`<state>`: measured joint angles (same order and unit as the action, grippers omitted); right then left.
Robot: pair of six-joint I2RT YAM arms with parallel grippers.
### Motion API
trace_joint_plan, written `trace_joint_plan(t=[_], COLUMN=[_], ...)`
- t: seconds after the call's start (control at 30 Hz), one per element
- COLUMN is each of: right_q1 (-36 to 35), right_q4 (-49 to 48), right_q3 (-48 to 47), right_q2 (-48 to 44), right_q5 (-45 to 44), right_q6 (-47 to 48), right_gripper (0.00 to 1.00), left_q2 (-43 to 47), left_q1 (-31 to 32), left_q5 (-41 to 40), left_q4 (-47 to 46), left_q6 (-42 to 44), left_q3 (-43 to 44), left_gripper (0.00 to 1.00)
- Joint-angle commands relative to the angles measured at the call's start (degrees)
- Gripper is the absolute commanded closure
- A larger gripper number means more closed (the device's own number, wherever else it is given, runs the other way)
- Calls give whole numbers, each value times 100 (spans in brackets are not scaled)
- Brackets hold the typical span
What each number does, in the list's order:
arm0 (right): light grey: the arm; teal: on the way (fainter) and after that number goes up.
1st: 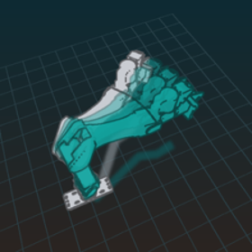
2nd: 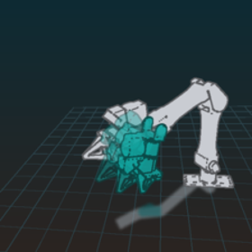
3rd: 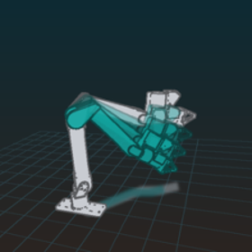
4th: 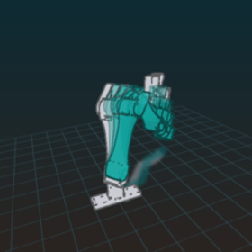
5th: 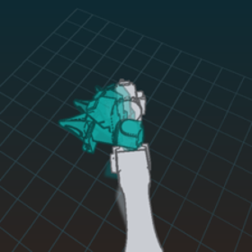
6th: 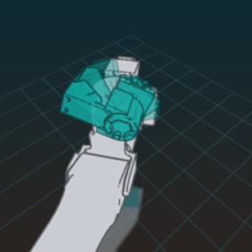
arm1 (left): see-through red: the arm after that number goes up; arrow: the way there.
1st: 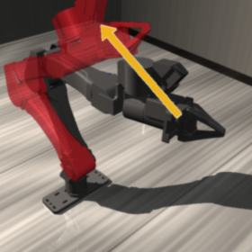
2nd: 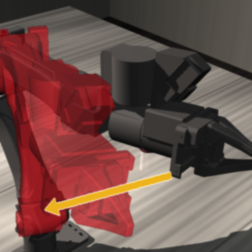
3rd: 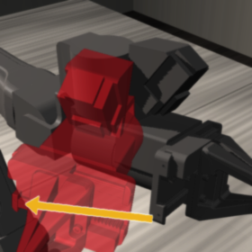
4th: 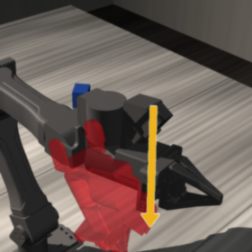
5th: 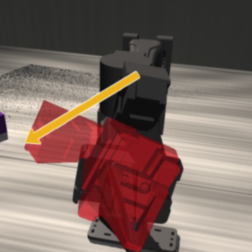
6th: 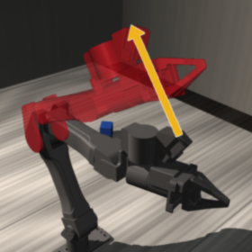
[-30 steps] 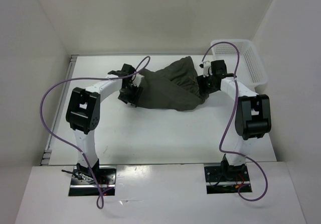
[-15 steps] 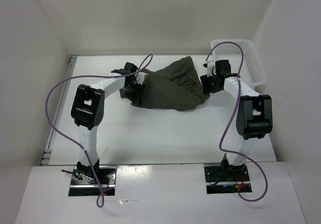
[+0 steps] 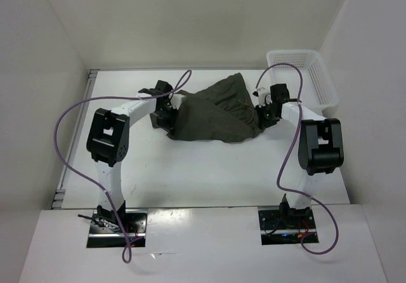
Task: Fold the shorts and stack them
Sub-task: Flatten the shorts out
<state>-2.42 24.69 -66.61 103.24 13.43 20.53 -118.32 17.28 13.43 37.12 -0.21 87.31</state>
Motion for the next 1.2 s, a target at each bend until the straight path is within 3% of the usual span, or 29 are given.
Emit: trace_joint_plan(t=[0.0,0.13,0.27,0.37,0.5,0.7,0.83,0.87,0.9,0.93,0.97,1.0,1.07,1.17], right_q1=[-40,-40,-40,-285,-803,-1437,-1621,-1778,-1780,-1780,-1780,-1780,-1780,-1666], right_q4=[211,1036,2468,3434,3665,3780,3624,3465,3377,3237,3183,3183,3130,2764], right_q3=[-44,-483,-537,-204,489,719,973,1192,1290,1352,1352,1352,995,327], right_q2=[-225,-725,-1156,-1367,-1789,-1922,-2106,-2176,-2307,-2387,-2475,-2719,-3036,-3477], right_q5=[125,203,380,143,-314,-762,-1148,-1332,-1604,-1668,-1668,-1668,-1476,-844], right_q6=[292,1170,2592,3226,3580,3642,3703,3599,3598,3598,3511,3353,3194,2764], right_gripper=[100,100,100,100,100,100,98,85,56,42,36,14,0,0], left_q2=[1055,1987,2698,3251,3825,4115,4125,4046,3993,3992,3992,4053,4159,4405], left_q1=[-101,-251,-190,170,645,1215,1603,1742,1831,1893,1893,1954,1955,1552], left_q5=[186,-15,10,116,-437,-1307,-1440,-1501,-1501,-1501,-1501,-1501,-1501,-1326], left_q4=[934,2147,3657,3741,3741,3741,3741,3741,3741,3741,3741,3741,3741,3479], left_q6=[21,21,21,21,21,21,21,21,21,21,21,21,21,21], left_q3=[-30,-38,-731,-1487,-2129,-2701,-2754,-2754,-2754,-2754,-2754,-2754,-2754,-2632], left_gripper=[100,100,100,100,100,100,87,76,73,67,59,53,53,53])
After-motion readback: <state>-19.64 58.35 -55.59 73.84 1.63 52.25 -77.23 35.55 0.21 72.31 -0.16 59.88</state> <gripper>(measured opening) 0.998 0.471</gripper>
